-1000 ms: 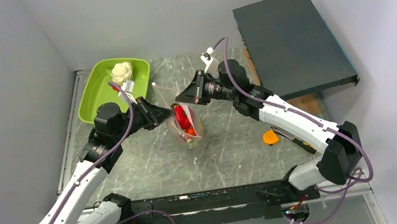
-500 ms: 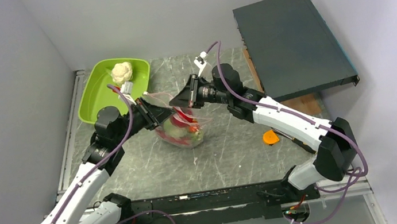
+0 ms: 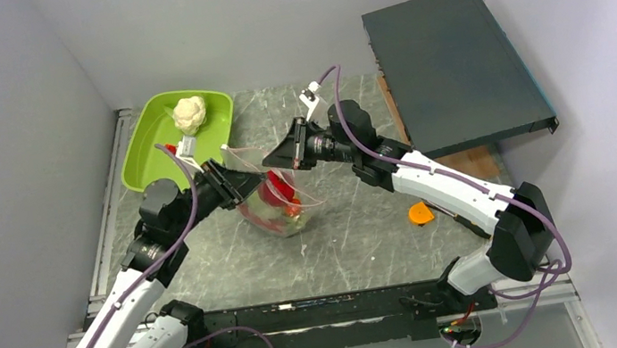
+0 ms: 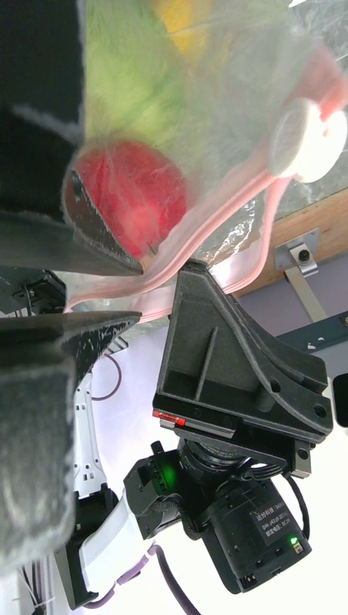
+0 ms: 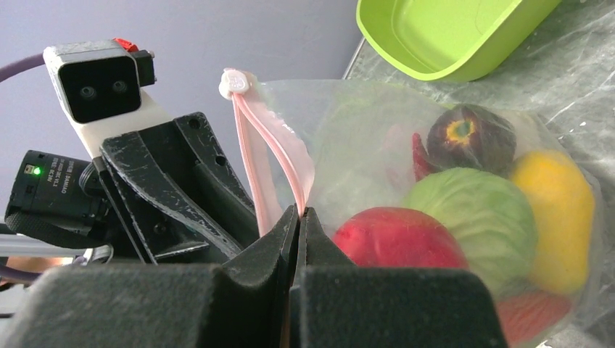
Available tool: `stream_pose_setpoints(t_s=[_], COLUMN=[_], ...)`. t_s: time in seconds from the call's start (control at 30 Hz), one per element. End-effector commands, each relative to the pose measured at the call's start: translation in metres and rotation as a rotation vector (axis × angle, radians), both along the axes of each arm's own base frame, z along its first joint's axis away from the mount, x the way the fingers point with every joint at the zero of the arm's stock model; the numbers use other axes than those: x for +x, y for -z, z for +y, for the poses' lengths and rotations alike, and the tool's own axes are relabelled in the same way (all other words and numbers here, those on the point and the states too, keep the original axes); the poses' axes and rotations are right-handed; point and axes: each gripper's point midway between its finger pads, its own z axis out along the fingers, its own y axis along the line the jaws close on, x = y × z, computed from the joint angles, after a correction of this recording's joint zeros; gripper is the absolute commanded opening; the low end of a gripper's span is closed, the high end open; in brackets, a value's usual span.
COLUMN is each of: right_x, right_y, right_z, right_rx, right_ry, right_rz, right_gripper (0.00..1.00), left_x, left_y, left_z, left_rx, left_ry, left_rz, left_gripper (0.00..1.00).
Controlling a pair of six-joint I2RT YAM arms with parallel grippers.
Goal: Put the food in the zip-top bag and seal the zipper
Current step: Adjust the zipper food storage bag at the center of the board.
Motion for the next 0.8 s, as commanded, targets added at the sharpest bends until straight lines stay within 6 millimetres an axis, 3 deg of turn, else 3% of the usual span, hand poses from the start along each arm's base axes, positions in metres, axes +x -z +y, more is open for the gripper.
stream_pose_setpoints(t_s=[0.0, 0.3, 0.47, 0.6, 0.77], right_x=[-0.008, -0.014, -0.019, -0.017, -0.019], right_y=[-0.024, -0.022, -0.017, -0.013, -0.016], right_z=[0.002, 0.002, 0.008, 0.009, 0.012], right_rx=[0.047, 0.015, -0.03, -0.056, -0.071], right_ry=[-0.038, -0.058, -0.071, -0.05, -0.075], right_rz=[-0.074, -0.128, -0.174, -0.193, -0.243], right_gripper=[0.0, 0.0, 0.0, 0.0, 0.0], left_x=[0.004, 0.013, 0.021, 0.015, 0.009], left_y=[-0.018, -0.026, -0.03, -0.034, -0.02], left_z=[0.005, 0.019, 0.024, 0.02, 0.026], left_rx=[-0.021, -0.027, 0.005, -0.017, -0.031], left_ry=[-0.04, -0.144, -0.188, -0.157, -0.198], left_rz=[-0.071, -0.073, -0.044, -0.02, 0.121], left_gripper=[0.32, 0.65, 0.7, 0.7, 0.81])
